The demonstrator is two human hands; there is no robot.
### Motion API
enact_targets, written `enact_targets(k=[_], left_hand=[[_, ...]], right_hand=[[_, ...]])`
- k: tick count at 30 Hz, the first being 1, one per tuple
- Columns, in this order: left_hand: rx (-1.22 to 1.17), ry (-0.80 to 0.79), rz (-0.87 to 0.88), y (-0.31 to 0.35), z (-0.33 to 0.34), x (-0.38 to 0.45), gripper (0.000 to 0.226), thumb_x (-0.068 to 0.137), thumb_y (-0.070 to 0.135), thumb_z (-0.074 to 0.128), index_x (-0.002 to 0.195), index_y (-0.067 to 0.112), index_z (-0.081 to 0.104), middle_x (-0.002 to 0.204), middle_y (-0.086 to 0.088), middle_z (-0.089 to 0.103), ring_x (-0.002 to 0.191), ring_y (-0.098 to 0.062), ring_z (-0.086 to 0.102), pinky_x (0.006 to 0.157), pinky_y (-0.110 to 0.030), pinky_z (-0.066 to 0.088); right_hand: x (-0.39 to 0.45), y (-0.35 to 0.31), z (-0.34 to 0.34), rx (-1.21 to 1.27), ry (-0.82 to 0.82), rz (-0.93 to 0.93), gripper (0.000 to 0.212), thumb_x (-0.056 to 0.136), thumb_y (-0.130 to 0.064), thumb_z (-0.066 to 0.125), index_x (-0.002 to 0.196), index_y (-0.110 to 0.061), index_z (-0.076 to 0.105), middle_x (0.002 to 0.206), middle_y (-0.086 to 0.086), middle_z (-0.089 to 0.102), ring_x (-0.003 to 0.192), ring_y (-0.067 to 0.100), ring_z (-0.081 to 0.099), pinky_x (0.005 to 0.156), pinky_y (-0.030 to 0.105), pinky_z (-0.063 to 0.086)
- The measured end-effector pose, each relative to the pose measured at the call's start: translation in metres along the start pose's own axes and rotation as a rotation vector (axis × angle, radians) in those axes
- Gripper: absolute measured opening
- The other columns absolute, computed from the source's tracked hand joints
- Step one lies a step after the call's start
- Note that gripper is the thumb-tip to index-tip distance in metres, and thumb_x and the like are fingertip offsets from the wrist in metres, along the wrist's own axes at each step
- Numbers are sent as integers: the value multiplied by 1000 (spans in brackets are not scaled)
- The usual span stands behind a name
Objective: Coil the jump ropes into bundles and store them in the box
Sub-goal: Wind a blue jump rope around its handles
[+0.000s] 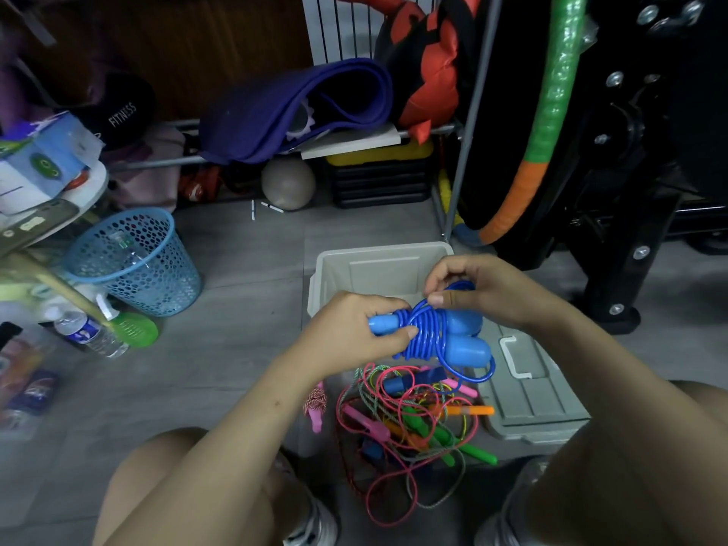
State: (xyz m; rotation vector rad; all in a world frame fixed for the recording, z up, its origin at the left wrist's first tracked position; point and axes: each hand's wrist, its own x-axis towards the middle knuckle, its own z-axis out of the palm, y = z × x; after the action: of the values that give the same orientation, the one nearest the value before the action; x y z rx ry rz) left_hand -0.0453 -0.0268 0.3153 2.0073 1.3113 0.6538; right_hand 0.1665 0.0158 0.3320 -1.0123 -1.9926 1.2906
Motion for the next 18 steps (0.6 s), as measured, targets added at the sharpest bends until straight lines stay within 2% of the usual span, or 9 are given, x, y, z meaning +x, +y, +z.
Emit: enact_targets(k=[2, 4, 7, 9, 11, 13, 15, 18], left_hand=[[32, -24, 2, -2, 0, 0, 37, 70, 55, 53, 95, 30, 62, 68, -3, 63, 68, -27, 57, 66, -42, 51], [63, -65, 19, -5, 1, 1, 32, 72, 52, 53, 85, 24, 62, 63, -4, 56, 64, -29, 52, 62, -44, 49], [54, -118, 22, -5, 0, 2, 33, 75, 49, 53, 72, 16, 58, 59, -7, 50, 58, -27, 44, 57, -45, 46], [2, -127, 4, -5, -2, 2, 36, 74, 48, 55, 71, 13, 59, 61, -11, 51, 57, -22, 41, 59, -43, 44], [-50, -125, -22, -8, -6, 2, 39, 72, 50, 57, 77, 12, 65, 67, -16, 57, 60, -14, 42, 62, -44, 46], [-92, -125, -37, -9, -8, 2, 41, 72, 50, 58, 84, 13, 69, 73, -20, 61, 65, -12, 44, 66, -45, 49], [-101, -141, -33, -9, -7, 1, 44, 72, 51, 58, 85, 10, 69, 74, -21, 61, 66, -12, 43, 66, -46, 49], [-92, -133, -23, -5, -3, 0, 45, 71, 52, 56, 87, 12, 69, 75, -19, 63, 66, -11, 45, 67, -45, 48]], right_hand=[[2, -2, -2, -102, -16, 19, 18, 82, -4, 68, 75, -20, 65, 75, -7, 66, 70, -3, 58, 71, 10, 45], [4, -2, -2, -228, -26, 7, 22, 84, -8, 67, 74, -27, 63, 75, -10, 66, 71, -3, 58, 71, 10, 43], [6, -4, 1, -299, -40, -35, 24, 91, -13, 60, 76, -32, 60, 77, -4, 66, 72, 8, 57, 69, 15, 41], [7, -5, 3, -275, -58, -52, 17, 92, -23, 53, 79, -31, 59, 78, -5, 64, 72, 6, 55, 67, 13, 40], [6, -5, 1, -145, -114, -9, 3, 86, -25, 60, 83, -25, 60, 74, 0, 61, 66, 2, 53, 64, 12, 40], [5, -4, -2, -54, -146, 28, 14, 80, -15, 72, 86, -19, 60, 73, 13, 60, 61, 4, 52, 59, 16, 43], [4, -4, -5, -64, -126, 32, 16, 76, -6, 74, 81, -16, 62, 71, 1, 62, 62, 0, 55, 62, 13, 44], [5, -2, -2, -203, -55, 6, 18, 79, -11, 72, 73, -25, 64, 68, -12, 64, 65, -8, 57, 65, 7, 41]])
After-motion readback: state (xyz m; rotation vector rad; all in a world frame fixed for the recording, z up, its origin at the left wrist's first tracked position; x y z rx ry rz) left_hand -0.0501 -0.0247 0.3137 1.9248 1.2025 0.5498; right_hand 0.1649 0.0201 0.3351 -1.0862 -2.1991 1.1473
